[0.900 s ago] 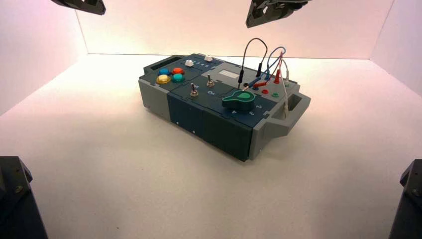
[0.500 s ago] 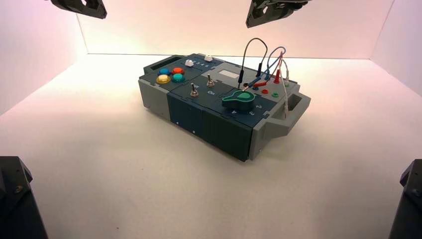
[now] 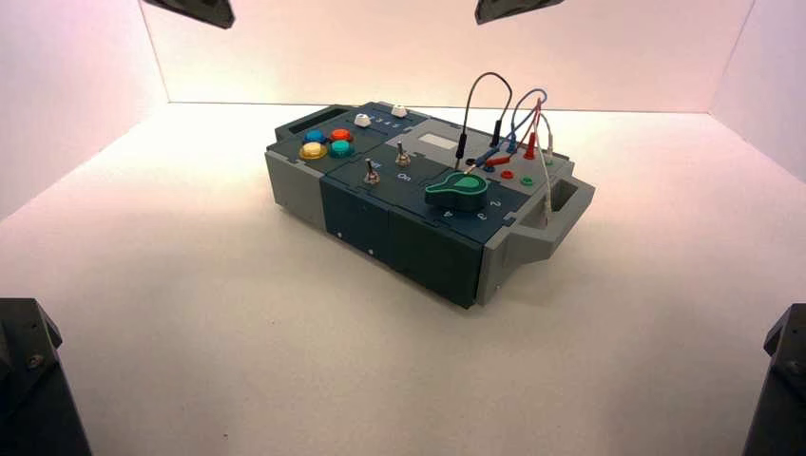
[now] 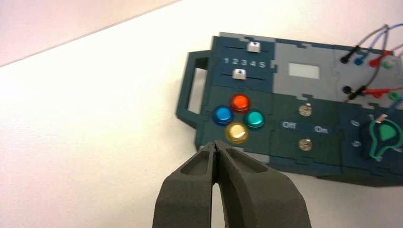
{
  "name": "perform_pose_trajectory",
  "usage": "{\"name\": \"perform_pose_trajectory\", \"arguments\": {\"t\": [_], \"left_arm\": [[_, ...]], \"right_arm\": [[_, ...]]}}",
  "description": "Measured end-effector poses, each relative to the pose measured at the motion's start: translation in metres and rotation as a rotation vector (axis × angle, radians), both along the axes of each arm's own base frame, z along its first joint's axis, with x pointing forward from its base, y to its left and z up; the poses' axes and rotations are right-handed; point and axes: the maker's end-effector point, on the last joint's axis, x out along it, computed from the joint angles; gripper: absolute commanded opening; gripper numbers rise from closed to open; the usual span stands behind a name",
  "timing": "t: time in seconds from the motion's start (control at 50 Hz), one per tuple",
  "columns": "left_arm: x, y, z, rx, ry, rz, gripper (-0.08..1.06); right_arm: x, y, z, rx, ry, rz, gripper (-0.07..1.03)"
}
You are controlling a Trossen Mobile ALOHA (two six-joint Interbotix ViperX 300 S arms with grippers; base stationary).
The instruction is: Move the top slider to position 3.
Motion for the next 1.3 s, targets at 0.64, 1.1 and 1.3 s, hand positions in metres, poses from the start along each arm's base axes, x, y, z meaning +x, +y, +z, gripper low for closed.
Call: {"name": "perform_pose_trajectory", "arguments": {"t": [0.64, 1.1, 1.3], "left_arm": [[0.037, -0.051, -0.009, 0.031, 0.152, -0.126, -0.03], [0.059, -0.103, -0.043, 0.063, 0.195, -0.214, -0.03], [0.076, -0.121, -0.062, 0.077, 0.221, -0.234, -0.03]], "right_arm": [[-0.015, -0.005, 0.013, -0.102, 0.170, 0.038, -0.02], [-0.032, -0.024, -0.008, -0.124, 0.201, 0.020, -0.02], [-0.036, -0.038, -0.009, -0.114, 0.193, -0.014, -0.02]]}}
